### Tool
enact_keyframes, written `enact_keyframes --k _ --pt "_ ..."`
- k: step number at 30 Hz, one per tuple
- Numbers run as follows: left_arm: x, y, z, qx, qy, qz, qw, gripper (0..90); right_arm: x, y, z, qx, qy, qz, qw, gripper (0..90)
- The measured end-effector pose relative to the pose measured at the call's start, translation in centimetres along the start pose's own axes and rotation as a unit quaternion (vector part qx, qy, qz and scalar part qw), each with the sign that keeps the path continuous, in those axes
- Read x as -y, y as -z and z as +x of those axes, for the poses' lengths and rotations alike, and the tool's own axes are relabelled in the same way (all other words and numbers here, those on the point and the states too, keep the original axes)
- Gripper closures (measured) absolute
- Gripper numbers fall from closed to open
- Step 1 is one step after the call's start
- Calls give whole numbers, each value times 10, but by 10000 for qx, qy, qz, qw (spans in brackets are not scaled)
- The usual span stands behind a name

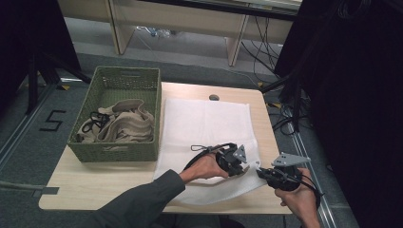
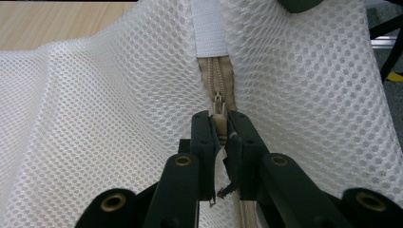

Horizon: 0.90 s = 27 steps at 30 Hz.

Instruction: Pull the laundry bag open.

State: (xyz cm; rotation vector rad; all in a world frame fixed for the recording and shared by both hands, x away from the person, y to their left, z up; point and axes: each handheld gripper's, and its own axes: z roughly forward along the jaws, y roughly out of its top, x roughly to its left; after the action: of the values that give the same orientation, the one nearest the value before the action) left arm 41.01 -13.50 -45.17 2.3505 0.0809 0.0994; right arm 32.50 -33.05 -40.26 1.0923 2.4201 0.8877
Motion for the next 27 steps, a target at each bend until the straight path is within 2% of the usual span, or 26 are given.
enact_keyframes --k 9,11,18,21,22,27 --pt "7 -6 -3 -64 19 53 10000 817 1 1 -1 89 -79 37 9999 871" --pt "7 -5 -5 -79 -61 130 9999 817 2 1 -2 63 -81 45 9999 871" --pt "7 13 -4 -138 -105 188 9997 817 3 1 -4 69 -95 41 9999 872" --pt "11 12 -7 -158 -150 330 9992 817 3 1 -4 77 -106 51 9999 872" --pt "13 12 -7 -151 -142 287 9994 817 3 2 -3 91 -123 48 9999 872" --pt "20 19 -8 -189 -205 442 9986 817 4 2 -5 101 -119 64 9999 872"
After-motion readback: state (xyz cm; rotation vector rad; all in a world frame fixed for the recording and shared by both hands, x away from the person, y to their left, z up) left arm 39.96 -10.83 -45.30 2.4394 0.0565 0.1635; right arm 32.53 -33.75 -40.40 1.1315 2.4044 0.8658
